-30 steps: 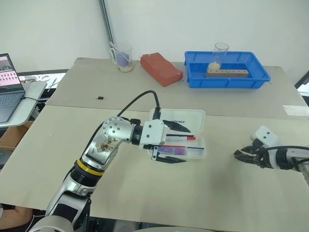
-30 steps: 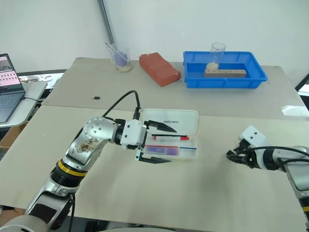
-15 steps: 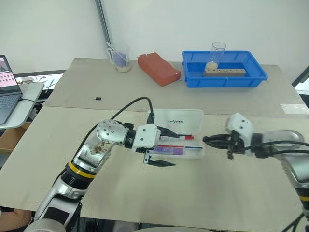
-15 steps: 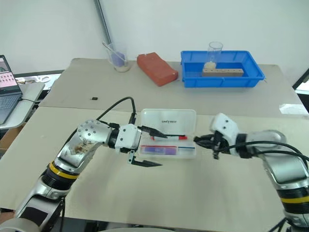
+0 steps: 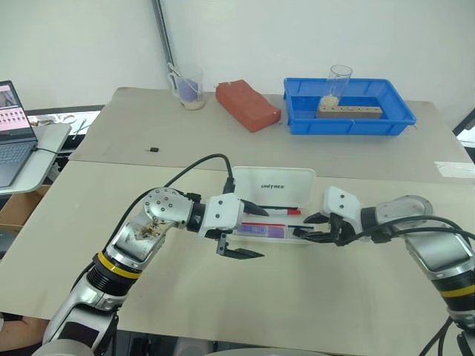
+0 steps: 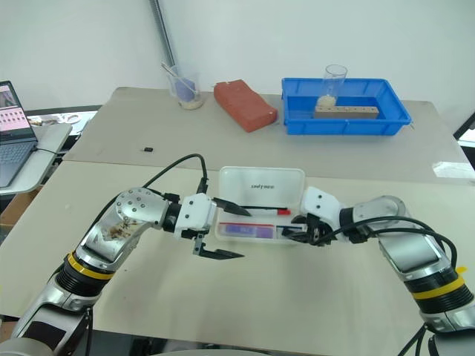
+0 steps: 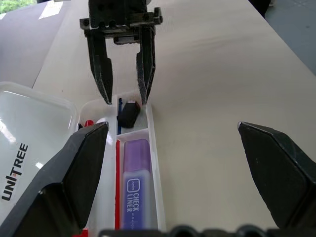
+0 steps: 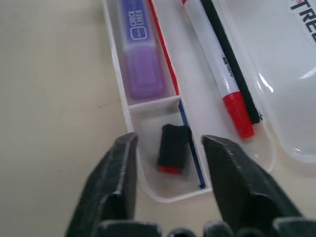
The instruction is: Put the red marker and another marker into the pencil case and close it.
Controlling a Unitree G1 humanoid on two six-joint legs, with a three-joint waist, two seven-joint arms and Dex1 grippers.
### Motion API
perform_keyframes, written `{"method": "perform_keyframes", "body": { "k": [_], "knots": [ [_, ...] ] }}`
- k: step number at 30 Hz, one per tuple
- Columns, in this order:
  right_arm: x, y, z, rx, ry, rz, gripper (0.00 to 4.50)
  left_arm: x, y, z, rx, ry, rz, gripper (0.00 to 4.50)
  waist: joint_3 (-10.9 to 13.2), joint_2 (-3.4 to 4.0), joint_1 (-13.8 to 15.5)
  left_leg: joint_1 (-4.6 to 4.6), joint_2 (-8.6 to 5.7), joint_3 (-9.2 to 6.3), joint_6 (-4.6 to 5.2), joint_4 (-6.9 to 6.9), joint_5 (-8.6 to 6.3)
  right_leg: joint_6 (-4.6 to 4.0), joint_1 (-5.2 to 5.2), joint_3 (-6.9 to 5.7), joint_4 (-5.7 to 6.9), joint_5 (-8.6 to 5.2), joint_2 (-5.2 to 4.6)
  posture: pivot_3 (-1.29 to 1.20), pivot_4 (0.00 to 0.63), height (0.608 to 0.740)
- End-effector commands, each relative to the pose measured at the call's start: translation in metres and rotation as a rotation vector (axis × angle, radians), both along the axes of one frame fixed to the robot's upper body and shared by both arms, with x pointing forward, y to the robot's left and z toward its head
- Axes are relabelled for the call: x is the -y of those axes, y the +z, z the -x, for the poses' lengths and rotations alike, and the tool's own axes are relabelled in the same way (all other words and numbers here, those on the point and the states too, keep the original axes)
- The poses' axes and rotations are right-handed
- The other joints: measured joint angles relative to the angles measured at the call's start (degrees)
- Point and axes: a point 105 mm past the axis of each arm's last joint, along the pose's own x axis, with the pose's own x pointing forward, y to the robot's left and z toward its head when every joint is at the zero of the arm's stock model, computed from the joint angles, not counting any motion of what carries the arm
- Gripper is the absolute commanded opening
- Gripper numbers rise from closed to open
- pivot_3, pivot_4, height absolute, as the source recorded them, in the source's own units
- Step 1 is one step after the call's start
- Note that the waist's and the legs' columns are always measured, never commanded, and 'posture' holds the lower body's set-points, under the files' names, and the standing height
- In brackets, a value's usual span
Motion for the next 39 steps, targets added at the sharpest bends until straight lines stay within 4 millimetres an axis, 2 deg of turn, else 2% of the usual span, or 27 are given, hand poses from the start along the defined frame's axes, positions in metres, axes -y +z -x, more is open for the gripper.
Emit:
{"method": "perform_keyframes", "body": {
  "k": [1, 3, 4, 8, 9, 13, 18, 20, 23, 26, 32, 36, 39],
  "knots": [
    [-0.003, 0.02, -0.002, 0.055, 0.017, -0.036, 3.68, -0.003, 0.01, 0.0, 0.042, 0.007, 0.008, 4.5, 0.0, 0.0, -0.01, 0.0, 0.0, 0.0, 0.0, 0.0, 0.0, 0.0, 0.0, 0.0, 0.0, 0.0, 0.0, 0.0, 0.15, 0.74],
    [-0.005, 0.025, -0.003, 0.058, -0.002, -0.068, 4.33, -0.006, 0.012, -0.005, 0.067, 0.022, -0.002, 4.5, 0.0, 0.0, -0.02, 0.0, 0.0, 0.0, 0.0, 0.0, 0.0, 0.0, 0.01, 0.0, 0.0, 0.0, 0.0, 0.0, 0.15, 0.74],
    [-0.005, 0.03, -0.002, 0.048, -0.021, -0.103, 4.48, -0.008, 0.016, -0.012, 0.082, 0.045, 0.003, 4.5, 0.01, -0.02, 0.03, 0.01, 0.0, 0.0, 0.0, 0.0, 0.0, 0.0, 0.01, 0.0, 0.0, 0.0, 0.0, 0.0, 0.15, 0.74],
    [-0.011, 0.069, 0.004, 0.072, -0.095, -0.293, 4.48, -0.019, 0.05, -0.079, 0.092, 0.359, 0.183, 4.5, 0.04, -0.08, 0.69, -0.01, -0.01, -0.04, 0.0, 0.04, 0.0, 0.0, 0.03, -0.03, 0.04, 0.01, 0.0, 0.0, 0.15, 0.74],
    [-0.014, 0.079, 0.002, 0.094, -0.122, -0.341, 4.5, -0.021, 0.054, -0.088, 0.081, 0.399, 0.212, 3.94, 0.05, -0.09, 0.73, -0.02, -0.01, -0.06, 0.0, 0.08, 0.0, 0.01, 0.04, -0.05, 0.05, 0.01, 0.0, 0.0, 0.15, 0.74],
    [-0.024, 0.104, 0.0, 0.183, -0.179, -0.403, 4.5, -0.029, 0.064, -0.129, 0.152, 0.57, 0.258, 2.42, 0.0, -0.04, 0.46, -0.08, -0.06, -0.11, 0.01, 0.04, 0.0, 0.03, -0.01, 0.0, 0.03, 0.02, 0.01, 0.0, 0.15, 0.74],
    [-0.034, 0.129, -0.003, 0.271, -0.195, -0.426, 4.5, -0.032, 0.054, -0.166, 0.21, 0.714, 0.192, 0.11, -0.06, 0.08, 0.51, -0.22, -0.06, -0.13, 0.01, 0.02, 0.0, 0.02, -0.21, -0.03, 0.1, 0.03, 0.04, 0.0, 0.15, 0.74],
    [-0.038, 0.138, -0.003, 0.309, -0.197, -0.432, 4.5, -0.033, 0.05, -0.177, 0.202, 0.756, 0.174, 0.05, -0.06, 0.07, 0.49, -0.24, -0.08, -0.16, 0.0, 0.01, 0.0, 0.03, -0.23, -0.01, 0.09, 0.03, 0.05, 0.0, 0.15, 0.74],
    [-0.041, 0.143, -0.002, 0.334, -0.202, -0.428, 4.5, -0.028, 0.034, -0.18, 0.1, 0.744, 0.127, 0.05, -0.06, 0.07, 0.65, -0.27, -0.09, -0.17, 0.0, -0.01, 0.0, 0.03, -0.25, -0.04, 0.06, 0.03, 0.04, 0.0, 0.15, 0.74],
    [-0.04, 0.142, 0.0, 0.341, -0.206, -0.413, 4.5, -0.021, 0.019, -0.174, -0.033, 0.683, 0.083, 0.05, -0.06, 0.08, 0.67, -0.32, -0.1, -0.17, 0.0, -0.02, 0.0, 0.04, -0.26, -0.06, 0.04, 0.03, 0.04, 0.0, 0.15, 0.74],
    [-0.034, 0.141, -0.001, 0.352, -0.226, -0.402, 4.5, -0.013, 0.023, -0.165, -0.146, 0.605, 0.108, 0.05, -0.06, 0.08, 0.39, -0.33, -0.09, -0.2, 0.0, -0.03, 0.0, 0.03, -0.31, -0.08, 0.08, 0.03, 0.06, 0.0, 0.15, 0.74],
    [-0.034, 0.141, 0.003, 0.345, -0.215, -0.396, 4.5, -0.003, 0.032, -0.139, -0.235, 0.432, 0.128, 0.05, -0.06, 0.08, 0.36, -0.36, -0.09, -0.2, 0.0, -0.04, 0.0, 0.03, -0.31, -0.08, 0.08, 0.03, 0.06, 0.0, 0.15, 0.74],
    [-0.035, 0.138, 0.008, 0.315, -0.188, -0.369, 4.5, 0.0, 0.029, -0.109, -0.264, 0.27, 0.075, 0.05, -0.09, 0.15, -0.07, -0.34, -0.08, -0.19, 0.0, -0.06, 0.0, 0.02, -0.29, -0.07, 0.07, 0.03, 0.06, 0.0, 0.15, 0.74]
  ]
}}
